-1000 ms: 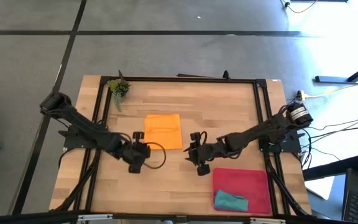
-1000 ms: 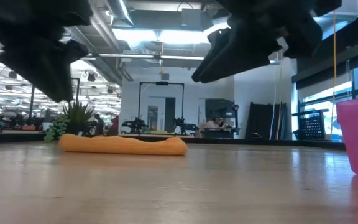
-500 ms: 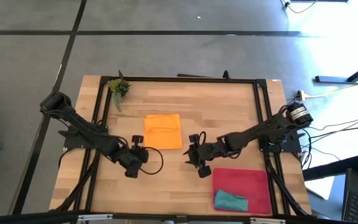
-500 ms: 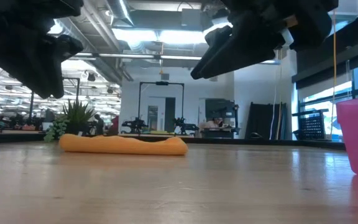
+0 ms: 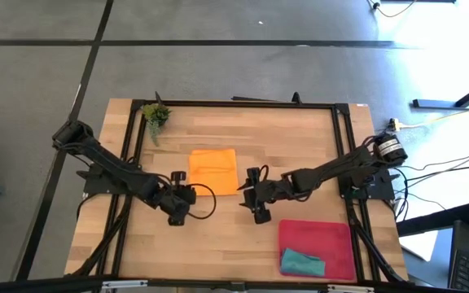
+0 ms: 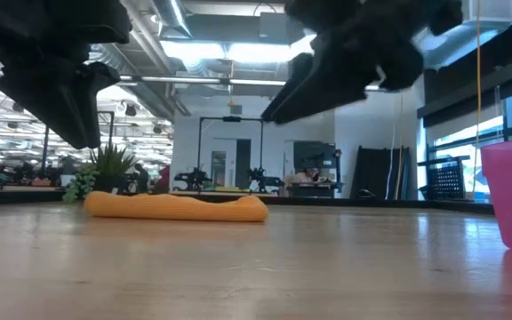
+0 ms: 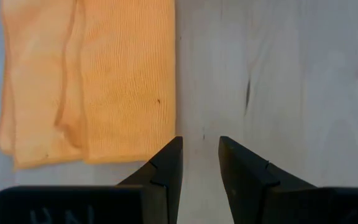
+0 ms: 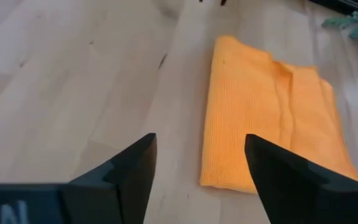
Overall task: Roll microfiber towels into tight, uniform cylinder then place into a basket
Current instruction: Roll the orange microfiber cloth
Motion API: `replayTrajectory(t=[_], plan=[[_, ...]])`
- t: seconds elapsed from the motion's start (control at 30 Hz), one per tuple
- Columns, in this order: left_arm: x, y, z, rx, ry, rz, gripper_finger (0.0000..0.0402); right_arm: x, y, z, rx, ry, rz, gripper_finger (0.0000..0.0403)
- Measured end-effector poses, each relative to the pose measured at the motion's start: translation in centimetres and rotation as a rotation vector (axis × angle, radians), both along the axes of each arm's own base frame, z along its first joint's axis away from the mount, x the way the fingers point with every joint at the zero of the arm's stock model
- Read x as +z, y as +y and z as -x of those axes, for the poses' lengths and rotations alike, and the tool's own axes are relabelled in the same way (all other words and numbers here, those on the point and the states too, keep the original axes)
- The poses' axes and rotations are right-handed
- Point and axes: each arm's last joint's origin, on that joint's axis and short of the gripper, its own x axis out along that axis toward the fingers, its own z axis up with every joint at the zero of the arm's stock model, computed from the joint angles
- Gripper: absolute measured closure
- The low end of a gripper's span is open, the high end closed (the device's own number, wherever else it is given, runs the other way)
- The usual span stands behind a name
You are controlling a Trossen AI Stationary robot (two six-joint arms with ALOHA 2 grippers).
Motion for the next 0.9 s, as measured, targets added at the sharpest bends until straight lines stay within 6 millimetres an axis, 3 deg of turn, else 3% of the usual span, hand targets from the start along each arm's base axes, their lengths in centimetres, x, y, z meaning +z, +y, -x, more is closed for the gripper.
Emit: replayTrajectory(t=[0.3, 0.9], plan=[[0.0, -0.1, -0.1, -0.065, 0.002, -0.030, 0.0305, -3.5, -1.3, -1.6, 0.073, 0.056, 0.104, 0.0157], [0.1, -0.2, -0.3, -0.085, -0.018, -0.029, 0.0305, -3.4, -1.4, -1.7, 0.063, 0.035, 0.087, 0.0157]])
